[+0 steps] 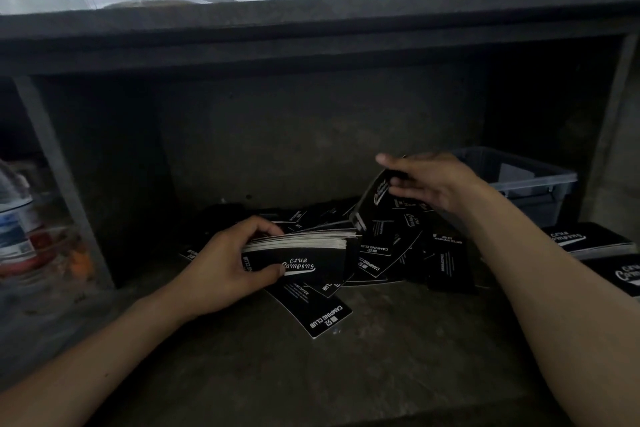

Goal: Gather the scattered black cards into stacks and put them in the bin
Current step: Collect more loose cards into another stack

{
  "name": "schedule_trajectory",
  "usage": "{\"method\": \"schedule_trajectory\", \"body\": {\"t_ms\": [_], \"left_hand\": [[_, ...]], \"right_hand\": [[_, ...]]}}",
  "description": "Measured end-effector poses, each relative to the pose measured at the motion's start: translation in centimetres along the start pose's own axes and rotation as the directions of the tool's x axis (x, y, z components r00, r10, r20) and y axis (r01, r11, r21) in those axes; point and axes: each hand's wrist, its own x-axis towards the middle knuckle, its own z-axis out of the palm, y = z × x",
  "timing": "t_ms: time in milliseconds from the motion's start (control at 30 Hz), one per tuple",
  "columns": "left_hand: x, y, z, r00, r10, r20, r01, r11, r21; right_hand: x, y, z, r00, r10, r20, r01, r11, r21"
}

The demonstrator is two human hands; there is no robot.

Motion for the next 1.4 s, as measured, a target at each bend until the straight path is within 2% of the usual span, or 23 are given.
{"method": "schedule_trajectory", "body": {"t_ms": [100,200,333,433,500,533,567,600,633,667,800,933,1033,1133,1200,1267,1333,1400], "left_hand": [[0.0,-0.1,0.0,1.0,-0.011,-0.005,0.011,1.0,0.002],[0.0,-0.1,0.0,1.0,-0.021,-0.002,0.021,1.0,0.007],[0.1,0.1,0.1,1.0,-0.03,-0.001,0.03,1.0,0.004],[0.1,0.0,0.1,1.0,-0.026,0.001,0.025,1.0,0.015],[0.1,-0.2,0.2,1.0,-0.023,-0.005,0.023,0.999,0.024],[0.0,-0.3,0.2,1.0,-0.022,-0.015,0.022,0.999,0.025],[0.0,-0.3,0.3,0.999,-0.022,-0.026,0.022,0.999,0.023],[0.1,-0.4,0.3,0.999,-0.021,-0.034,0.022,1.0,0.017],[0.1,-0.4,0.3,0.999,-0.018,-0.034,0.018,1.0,0.009],[0.1,-0.4,0.3,1.0,-0.011,-0.023,0.011,1.0,-0.003],[0.1,-0.2,0.3,0.999,0.026,0.021,-0.025,0.999,-0.046],[-0.1,0.2,0.7,1.0,-0.006,0.002,0.006,0.999,-0.038],[-0.2,0.8,0.7,1.0,-0.026,-0.012,0.026,1.0,-0.001],[0.4,1.6,1.2,0.994,-0.105,-0.016,0.104,0.994,-0.034],[1.1,2.5,2.1,0.984,-0.179,0.001,0.178,0.979,-0.101],[1.7,2.8,2.5,0.962,-0.272,0.001,0.269,0.949,-0.165],[1.3,2.8,2.5,0.944,-0.329,-0.017,0.324,0.938,-0.125],[0.4,3.1,2.9,0.949,-0.313,-0.047,0.314,0.949,0.008]], "right_hand": [[0.5,0.3,0.3,0.989,-0.054,-0.138,0.047,0.997,-0.054],[0.5,1.1,1.6,0.988,-0.097,-0.123,0.073,0.981,-0.18],[0.2,0.7,2.0,0.928,-0.246,-0.28,0.216,0.967,-0.134],[-0.2,0.6,1.9,0.925,-0.255,-0.282,0.229,0.966,-0.123],[-0.6,0.9,2.1,0.98,-0.135,-0.146,0.092,0.959,-0.268],[-1.0,1.2,2.3,1.0,0.002,-0.017,-0.009,0.923,-0.384],[-1.5,1.5,2.5,0.977,0.172,0.125,-0.088,0.863,-0.498],[-1.8,1.7,2.8,0.916,0.316,0.246,-0.122,0.805,-0.58],[-2.2,1.8,3.1,0.856,0.397,0.332,-0.115,0.771,-0.626],[-2.3,1.9,3.3,0.825,0.413,0.385,-0.083,0.763,-0.641],[-2.7,1.8,3.8,0.875,0.25,0.415,0.112,0.729,-0.675],[-4.6,0.7,4.6,0.915,0.116,0.386,0.276,0.518,-0.809],[-6.8,0.9,4.9,0.902,0.058,0.429,0.371,0.405,-0.836],[-10.3,4.6,6.5,0.899,-0.024,0.436,0.396,0.469,-0.79],[-11.2,6.5,7.3,0.906,-0.123,0.405,0.411,0.48,-0.775],[-10.8,6.4,7.1,0.918,-0.161,0.363,0.39,0.531,-0.752],[-10.4,6.2,6.3,0.929,-0.163,0.331,0.363,0.571,-0.737],[-10.3,6.8,5.9,0.927,-0.186,0.326,0.373,0.556,-0.743]]}}
